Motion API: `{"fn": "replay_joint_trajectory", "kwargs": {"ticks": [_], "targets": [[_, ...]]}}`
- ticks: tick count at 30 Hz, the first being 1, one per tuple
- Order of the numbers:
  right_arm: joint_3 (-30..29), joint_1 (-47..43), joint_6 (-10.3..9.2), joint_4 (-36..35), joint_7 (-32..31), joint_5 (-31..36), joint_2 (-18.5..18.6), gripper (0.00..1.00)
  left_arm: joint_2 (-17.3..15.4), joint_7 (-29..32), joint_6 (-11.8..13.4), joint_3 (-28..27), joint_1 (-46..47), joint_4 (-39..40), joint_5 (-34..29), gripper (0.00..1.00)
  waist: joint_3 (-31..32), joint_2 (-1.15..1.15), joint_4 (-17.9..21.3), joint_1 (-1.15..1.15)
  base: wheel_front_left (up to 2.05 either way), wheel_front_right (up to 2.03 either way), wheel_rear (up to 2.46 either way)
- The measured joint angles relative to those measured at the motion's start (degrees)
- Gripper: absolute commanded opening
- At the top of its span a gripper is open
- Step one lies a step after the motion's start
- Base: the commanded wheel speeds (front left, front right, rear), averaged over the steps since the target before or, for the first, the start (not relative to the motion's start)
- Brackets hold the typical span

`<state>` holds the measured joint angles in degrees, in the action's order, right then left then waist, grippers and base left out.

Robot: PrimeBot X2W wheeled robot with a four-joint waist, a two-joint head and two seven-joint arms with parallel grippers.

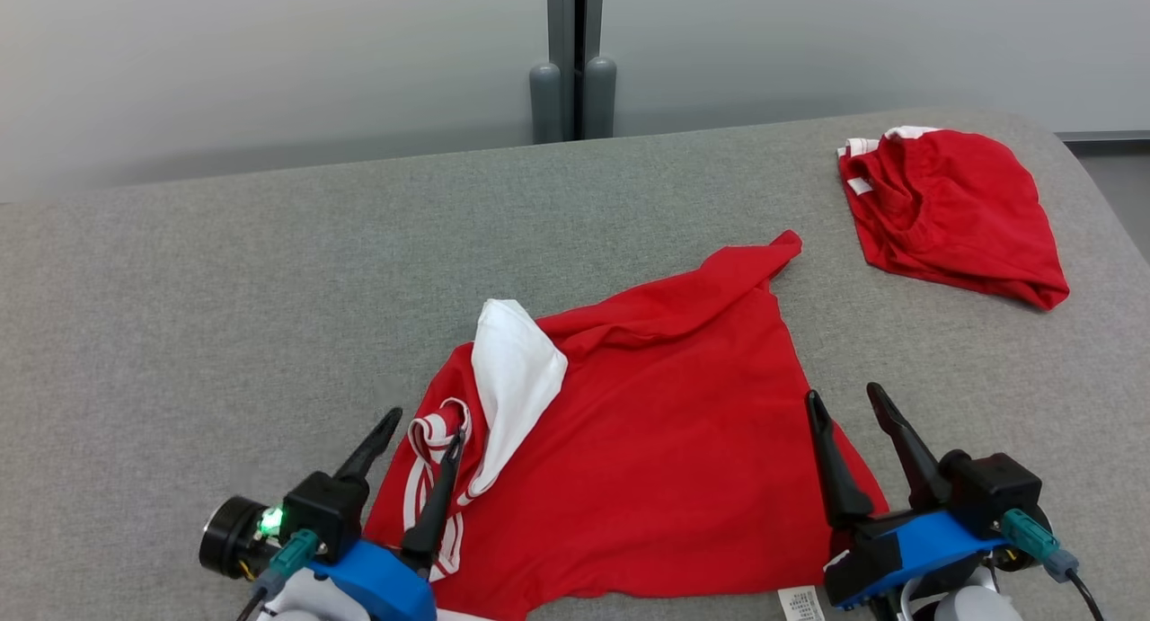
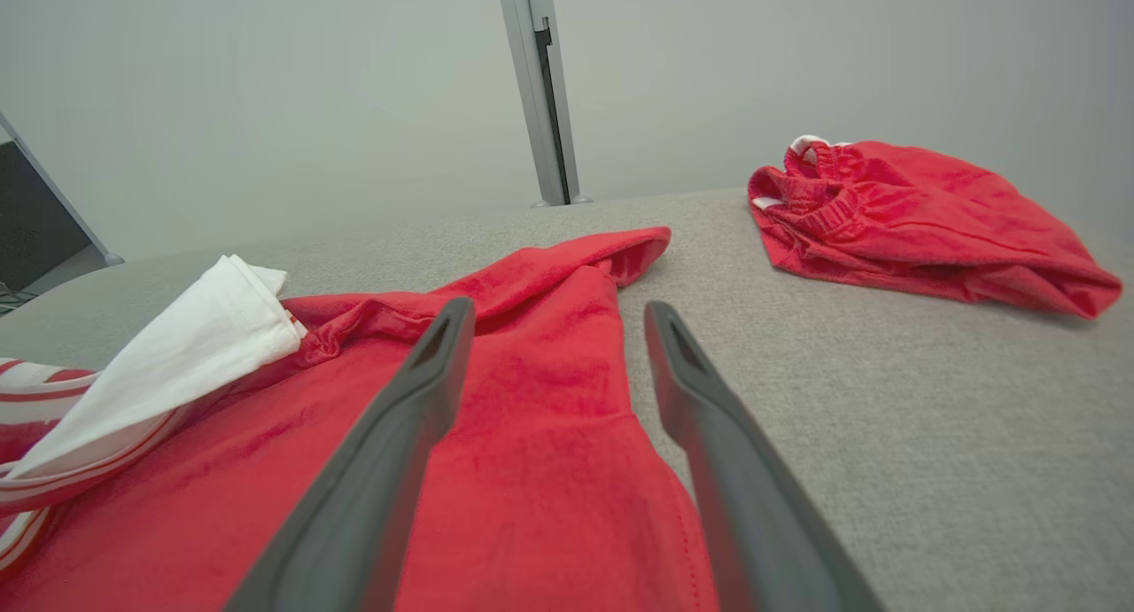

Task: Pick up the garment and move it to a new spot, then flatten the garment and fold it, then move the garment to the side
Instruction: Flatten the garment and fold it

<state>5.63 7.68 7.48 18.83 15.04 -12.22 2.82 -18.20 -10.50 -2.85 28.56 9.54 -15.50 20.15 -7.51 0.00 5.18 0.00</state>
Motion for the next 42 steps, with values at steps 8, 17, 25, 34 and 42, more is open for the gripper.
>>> {"fn": "replay_joint_trajectory", "kwargs": {"ticks": [8, 17, 25, 34, 42], "targets": [[-0.2, 0.0, 0.0, 0.0, 0.0, 0.0, 0.0, 1.0, 0.5, 2.1, -0.2, 2.5, -2.2, -2.6, 0.0, 1.0, -0.2, 0.0, -0.3, 0.0, 0.0, 0.0, 0.0], [0.6, 0.2, 0.0, 0.0, 0.0, 0.2, 0.0, 1.0, 2.9, 2.3, -1.7, 3.4, 1.3, -8.4, 1.9, 0.0, -0.6, 0.0, 0.3, 0.0, 0.0, 0.0, 0.0], [-0.3, 0.2, 0.0, 0.3, 0.0, 0.7, 0.0, 1.0, 3.7, -1.0, -2.3, 1.0, 8.7, -13.3, 3.5, 0.0, -0.3, 0.0, 0.3, 0.0, 0.0, 0.0, 0.0], [-0.3, 0.7, 0.0, 0.2, 0.0, 1.2, 0.0, 1.0, 3.1, -2.5, -3.0, -2.1, 18.7, -17.1, 5.1, 0.0, -1.1, 0.0, 0.4, 0.0, 0.0, 0.0, 0.0], [-0.7, 1.8, 0.0, -0.1, 0.0, 1.5, 0.0, 1.0, 2.3, -2.6, -4.0, -1.8, 28.2, -24.5, 5.6, 0.0, -3.4, 0.0, 2.4, 0.0, 0.0, 0.0, 0.0]]}}
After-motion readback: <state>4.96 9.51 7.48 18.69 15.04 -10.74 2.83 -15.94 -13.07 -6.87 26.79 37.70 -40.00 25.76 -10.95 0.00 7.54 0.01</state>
